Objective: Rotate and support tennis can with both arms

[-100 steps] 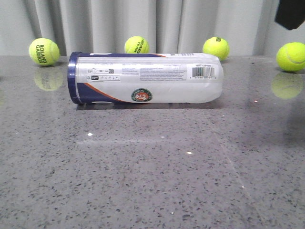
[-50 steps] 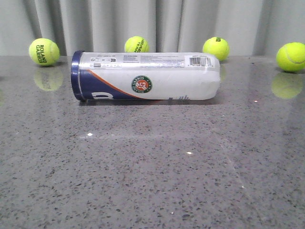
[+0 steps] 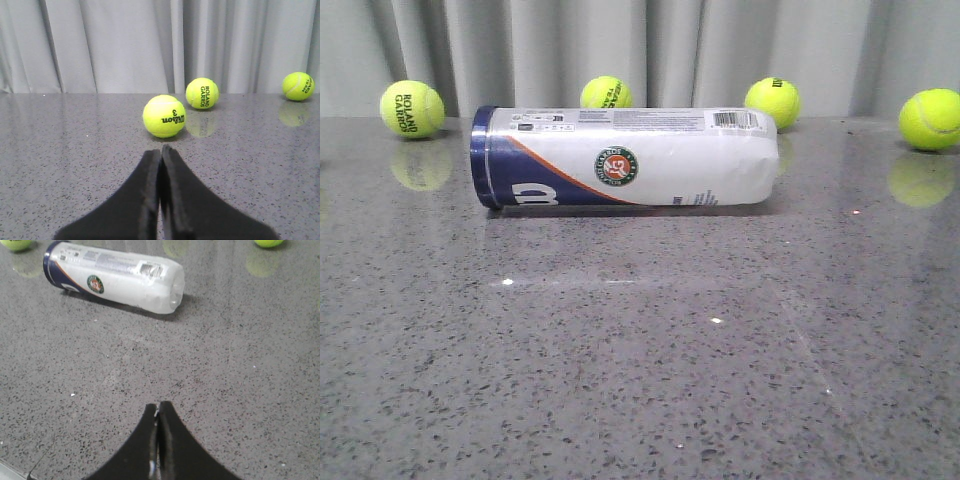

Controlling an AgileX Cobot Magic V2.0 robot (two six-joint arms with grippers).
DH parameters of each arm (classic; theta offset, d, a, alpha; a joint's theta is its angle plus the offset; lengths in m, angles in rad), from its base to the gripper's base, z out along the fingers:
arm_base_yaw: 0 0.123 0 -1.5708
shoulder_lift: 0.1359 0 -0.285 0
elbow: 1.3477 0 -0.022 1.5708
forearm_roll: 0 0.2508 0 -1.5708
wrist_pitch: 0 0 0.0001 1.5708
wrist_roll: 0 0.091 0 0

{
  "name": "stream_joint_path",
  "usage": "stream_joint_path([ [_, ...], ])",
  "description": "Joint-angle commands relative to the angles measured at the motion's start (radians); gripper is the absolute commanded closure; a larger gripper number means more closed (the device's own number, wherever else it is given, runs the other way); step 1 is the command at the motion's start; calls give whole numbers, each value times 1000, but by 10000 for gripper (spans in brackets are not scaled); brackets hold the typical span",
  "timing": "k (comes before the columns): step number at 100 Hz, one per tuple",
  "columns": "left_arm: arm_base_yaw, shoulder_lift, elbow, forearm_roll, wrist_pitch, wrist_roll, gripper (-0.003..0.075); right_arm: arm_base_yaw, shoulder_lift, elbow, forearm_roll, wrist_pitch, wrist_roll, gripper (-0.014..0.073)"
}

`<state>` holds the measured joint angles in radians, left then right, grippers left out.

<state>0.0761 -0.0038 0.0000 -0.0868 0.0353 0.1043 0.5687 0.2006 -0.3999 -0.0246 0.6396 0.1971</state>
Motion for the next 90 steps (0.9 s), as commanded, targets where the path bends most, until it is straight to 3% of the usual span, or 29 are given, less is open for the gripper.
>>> stream_joint_path([
  [1,3,-34,37,-14,-97,-10,740,-3,-17,-21,-17,-95,-1,662],
  [17,3,-17,-15,-53,-93,-10,740,-3,-19,-21,-17,-94,-1,662],
  [34,3,80,-148,-68,10,-10,740,-3,-19,-21,-17,-93,-1,662],
  [81,3,621,-520,-68,298,6,738,-3,-19,-21,-17,-94,-1,662],
  [90,3,709,-587,-73,356,65,687,-3,-19,-21,-17,-93,-1,662],
])
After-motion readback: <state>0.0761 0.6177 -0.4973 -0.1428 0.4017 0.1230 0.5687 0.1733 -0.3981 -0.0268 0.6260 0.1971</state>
